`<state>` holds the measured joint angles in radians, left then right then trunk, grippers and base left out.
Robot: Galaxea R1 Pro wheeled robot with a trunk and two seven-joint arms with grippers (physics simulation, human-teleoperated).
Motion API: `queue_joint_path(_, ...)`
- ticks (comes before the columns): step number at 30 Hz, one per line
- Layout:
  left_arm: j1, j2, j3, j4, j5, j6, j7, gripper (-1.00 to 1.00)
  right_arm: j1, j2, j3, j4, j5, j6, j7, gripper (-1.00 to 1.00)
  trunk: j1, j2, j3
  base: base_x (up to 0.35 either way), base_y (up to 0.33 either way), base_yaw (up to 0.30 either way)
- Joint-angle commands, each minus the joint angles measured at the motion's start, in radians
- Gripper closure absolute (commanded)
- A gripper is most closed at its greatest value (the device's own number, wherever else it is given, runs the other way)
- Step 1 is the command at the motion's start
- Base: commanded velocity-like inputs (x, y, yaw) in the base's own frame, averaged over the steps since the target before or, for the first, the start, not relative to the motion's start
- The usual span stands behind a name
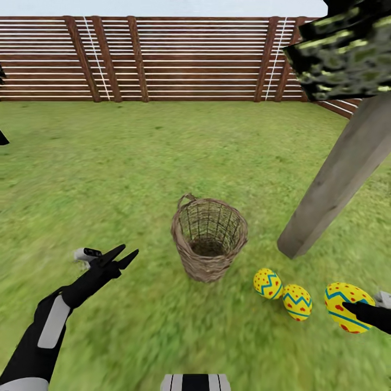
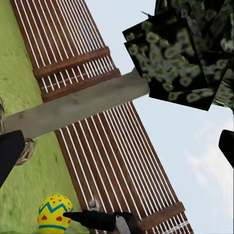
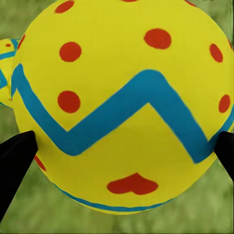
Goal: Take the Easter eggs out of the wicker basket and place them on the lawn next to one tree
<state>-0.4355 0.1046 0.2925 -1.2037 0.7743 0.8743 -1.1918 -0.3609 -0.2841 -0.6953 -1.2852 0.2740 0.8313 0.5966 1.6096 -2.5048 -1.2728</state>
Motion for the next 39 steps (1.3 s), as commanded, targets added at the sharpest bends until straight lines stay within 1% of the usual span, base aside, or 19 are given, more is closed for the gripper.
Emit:
queue_joint_path(1, 0.0, -0.001, -0.004, 0.0, 0.004, 0.003, 0.0, -1.0, -0.001, 0.001, -0.001, 0.0, 0.01, 0.002, 0.009, 1.0, 0.0, 0.0, 0.0, 0.219, -0.204, -0.223)
queue_joint_path(4, 0.0, -0.02, -0.009, 0.0, 0.002, -0.004, 0.0, -1.0, -0.001, 0.002, 0.002, 0.004, 0.011, 0.001, 0.008, 1.0, 0.0, 0.0, 0.004, 0.266, -0.174, -0.23)
queue_joint_path(6, 0.0, -0.025, -0.01, 0.0, 0.002, -0.004, 0.005, -1.0, -0.001, 0.002, 0.002, 0.005, 0.013, 0.0, 0.007, 1.0, 0.0, 0.0, 0.006, 0.303, -0.12, -0.233)
queue_joint_path(8, 0.0, -0.027, -0.01, -0.002, 0.002, -0.005, 0.043, -1.0, -0.001, 0.009, 0.002, 0.008, 0.008, -0.045, -0.025, 1.0, 0.0, 0.0, 0.009, 0.311, -0.087, -0.233)
queue_joint_path(9, 0.0, -0.028, -0.01, -0.008, 0.003, -0.005, 0.054, -1.0, -0.002, 0.028, 0.002, 0.021, 0.003, -0.094, -0.092, 1.0, 0.0, 0.0, 0.01, 0.163, -0.035, -0.235)
queue_joint_path(11, 0.0, -0.027, -0.01, -0.014, 0.003, -0.003, 0.058, -1.0, -0.012, 0.056, 0.004, 0.087, -0.003, -0.216, -0.274, 1.0, 0.0, 0.0, 0.011, 0.047, -0.01, -0.156)
queue_joint_path(12, 0.0, -0.025, -0.008, -0.018, 0.007, -0.004, 0.055, -1.0, -0.021, 0.072, 0.005, 0.137, -0.003, -0.272, -0.328, 1.0, 0.0, 0.0, 0.011, 0.009, -0.002, -0.031)
queue_joint_path(15, 0.0, -0.02, -0.005, -0.023, 0.011, -0.003, 0.054, -1.0, -0.047, 0.083, 0.006, 0.172, -0.001, -0.302, -0.354, 1.0, 0.0, 0.0, 0.011, 0.003, -0.001, -0.009)
queue_joint_path(18, 0.0, -0.018, -0.001, -0.025, 0.011, -0.003, 0.053, -1.0, -0.069, 0.085, 0.006, 0.199, 0.001, -0.306, -0.358, 1.0, 0.002, -0.001, -0.001, 0.0, 0.0, -0.001)
queue_joint_path(20, 0.0, -0.017, -0.001, -0.033, 0.012, -0.003, 0.051, -1.0, -0.102, 0.085, 0.006, 0.24, 0.004, -0.308, -0.359, 1.0, 0.002, -0.001, -0.008, 0.0, 0.0, 0.0)
queue_joint_path(21, 0.0, -0.017, -0.002, -0.042, 0.013, -0.003, 0.051, -1.0, -0.136, 0.083, 0.007, 0.285, 0.007, -0.314, -0.364, 1.0, 0.003, -0.002, -0.012, 0.0, 0.0, 0.0)
queue_joint_path(23, 0.0, -0.018, -0.003, -0.054, 0.013, -0.003, 0.052, -1.0, -0.2, 0.08, 0.008, 0.396, 0.009, -0.362, -0.427, 1.0, 0.004, -0.002, -0.02, 0.0, 0.0, 0.0)
queue_joint_path(24, 0.0, -0.019, -0.004, -0.056, 0.013, -0.003, 0.051, -1.0, -0.224, 0.079, 0.018, 0.456, 0.01, -0.398, -0.467, 1.0, 0.004, -0.002, -0.024, 0.0, 0.0, 0.0)
queue_joint_path(26, 0.0, -0.021, -0.005, -0.059, 0.013, -0.003, 0.051, -1.0, -0.273, 0.079, 0.101, 0.612, 0.008, -0.495, -0.556, 1.0, 0.005, -0.003, -0.032, 0.0, 0.0, 0.0)
queue_joint_path(28, 0.0, -0.023, -0.006, -0.06, 0.013, -0.003, 0.051, -1.0, -0.33, 0.079, 0.159, 0.744, 0.002, -0.567, -0.654, 1.0, 0.006, -0.003, -0.039, 0.0, 0.0, 0.0)
queue_joint_path(30, 0.0, -0.024, -0.007, -0.06, 0.013, -0.003, 0.051, -1.0, -0.369, 0.079, 0.172, 0.817, 0.005, -0.616, -0.749, 1.0, 0.007, -0.004, -0.047, 0.0, 0.0, 0.0)
queue_joint_path(31, 0.0, -0.025, -0.007, -0.062, 0.013, -0.003, 0.051, -1.0, -0.378, 0.08, 0.176, 0.837, 0.007, -0.665, -0.787, 1.0, 0.007, -0.004, -0.051, 0.0, 0.0, 0.0)
queue_joint_path(34, 0.008, -0.029, -0.02, -0.064, 0.013, -0.006, 0.05, -1.0, -0.395, 0.072, 0.184, 0.853, 0.014, -0.681, -0.794, 1.0, 0.007, -0.004, -0.051, 0.0, 0.0, 0.0)
queue_joint_path(39, 0.009, -0.029, -0.012, -0.063, 0.013, -0.006, 0.048, -1.0, -0.423, 0.073, 0.177, 0.825, 0.007, -0.664, -0.792, 1.0, 0.007, -0.004, -0.051, 0.0, 0.0, 0.0)
